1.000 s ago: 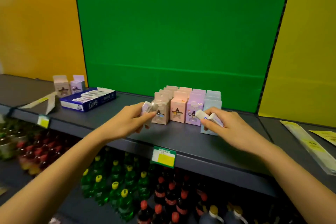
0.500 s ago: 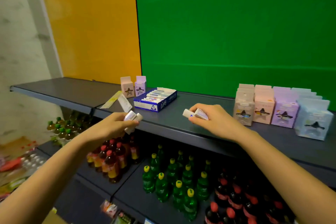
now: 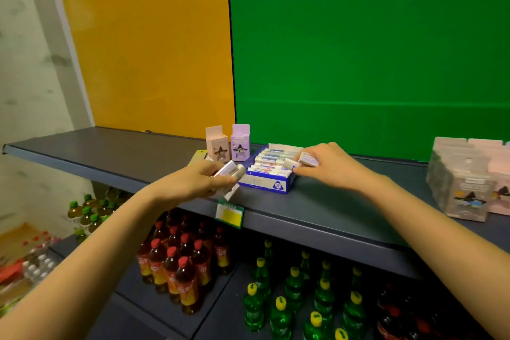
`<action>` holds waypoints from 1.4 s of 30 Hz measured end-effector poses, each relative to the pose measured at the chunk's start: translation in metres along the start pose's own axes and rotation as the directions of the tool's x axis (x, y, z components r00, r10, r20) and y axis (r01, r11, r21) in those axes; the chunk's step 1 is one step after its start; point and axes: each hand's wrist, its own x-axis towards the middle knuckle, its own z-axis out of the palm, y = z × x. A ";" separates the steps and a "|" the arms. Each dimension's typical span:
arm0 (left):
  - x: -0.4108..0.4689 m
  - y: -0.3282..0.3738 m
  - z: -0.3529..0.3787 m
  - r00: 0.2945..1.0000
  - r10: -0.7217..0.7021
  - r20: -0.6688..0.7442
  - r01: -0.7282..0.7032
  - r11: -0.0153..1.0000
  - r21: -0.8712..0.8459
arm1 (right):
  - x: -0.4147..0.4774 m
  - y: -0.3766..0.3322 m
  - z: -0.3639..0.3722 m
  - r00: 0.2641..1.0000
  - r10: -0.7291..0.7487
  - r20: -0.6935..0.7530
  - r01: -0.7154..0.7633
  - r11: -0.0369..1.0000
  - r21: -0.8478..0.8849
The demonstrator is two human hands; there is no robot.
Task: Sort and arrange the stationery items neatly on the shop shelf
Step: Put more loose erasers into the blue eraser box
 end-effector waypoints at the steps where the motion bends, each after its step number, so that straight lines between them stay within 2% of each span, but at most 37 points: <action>1: 0.012 -0.005 -0.005 1.000 0.009 -0.002 -0.009 1.000 0.027 | 0.011 0.001 0.003 1.000 0.005 -0.008 -0.005 1.000 -0.011; 5: 0.058 -0.019 -0.023 0.998 0.062 -0.004 -0.062 0.997 0.045 | 0.053 0.006 0.011 0.999 0.040 -0.007 -0.041 0.999 -0.036; 11: 0.107 -0.031 -0.037 0.986 0.162 0.041 -0.167 0.966 0.198 | 0.081 0.011 0.028 0.996 0.091 -0.001 -0.091 0.993 -0.070; 16: 0.140 -0.039 -0.036 0.989 0.124 0.079 -0.140 0.953 0.269 | 0.086 0.019 0.036 0.990 0.140 -0.025 -0.142 0.985 -0.096; 19: 0.160 -0.044 -0.035 0.980 0.119 0.159 -0.163 0.939 0.303 | 0.087 0.019 0.040 0.988 0.153 -0.035 -0.156 0.983 -0.094; 21: 0.170 -0.045 -0.035 0.971 0.121 0.208 -0.173 0.952 0.252 | 0.090 0.018 0.044 0.986 0.161 -0.047 -0.165 0.981 -0.102; 25: 0.187 -0.050 -0.037 0.921 0.174 0.349 -0.266 0.935 0.235 | 0.093 0.021 0.050 0.982 0.183 -0.051 -0.188 0.974 -0.126; 29: 0.202 -0.055 -0.038 0.873 0.258 0.414 -0.394 0.873 0.288 | 0.094 0.021 0.053 0.980 0.197 -0.028 -0.199 0.963 -0.184; 37: 0.222 -0.063 -0.030 0.783 0.426 0.453 -0.583 0.758 0.293 | 0.091 0.021 0.058 0.970 0.238 -0.042 -0.242 0.955 -0.172; 42: 0.224 -0.068 -0.030 0.761 0.488 0.429 -0.621 0.740 0.259 | 0.090 0.017 0.060 0.966 0.253 -0.057 -0.259 0.952 -0.165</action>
